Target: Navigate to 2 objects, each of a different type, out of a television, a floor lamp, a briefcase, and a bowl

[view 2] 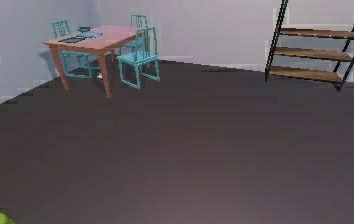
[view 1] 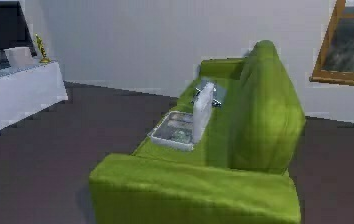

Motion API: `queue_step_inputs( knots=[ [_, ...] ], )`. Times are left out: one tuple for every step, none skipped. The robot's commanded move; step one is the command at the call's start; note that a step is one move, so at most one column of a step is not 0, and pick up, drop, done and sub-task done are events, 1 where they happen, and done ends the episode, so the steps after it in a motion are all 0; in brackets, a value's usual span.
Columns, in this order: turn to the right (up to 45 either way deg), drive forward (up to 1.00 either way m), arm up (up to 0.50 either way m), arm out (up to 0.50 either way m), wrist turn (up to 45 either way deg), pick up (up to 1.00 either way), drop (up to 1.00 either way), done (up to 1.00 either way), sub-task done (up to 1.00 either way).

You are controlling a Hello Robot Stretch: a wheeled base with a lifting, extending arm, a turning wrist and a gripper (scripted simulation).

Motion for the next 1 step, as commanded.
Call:
queue_step_inputs(
  knots=[
    [0.0,0.0,0.0,0.0,0.0,0.0,0.0,1.0,0.0]
  ],
)
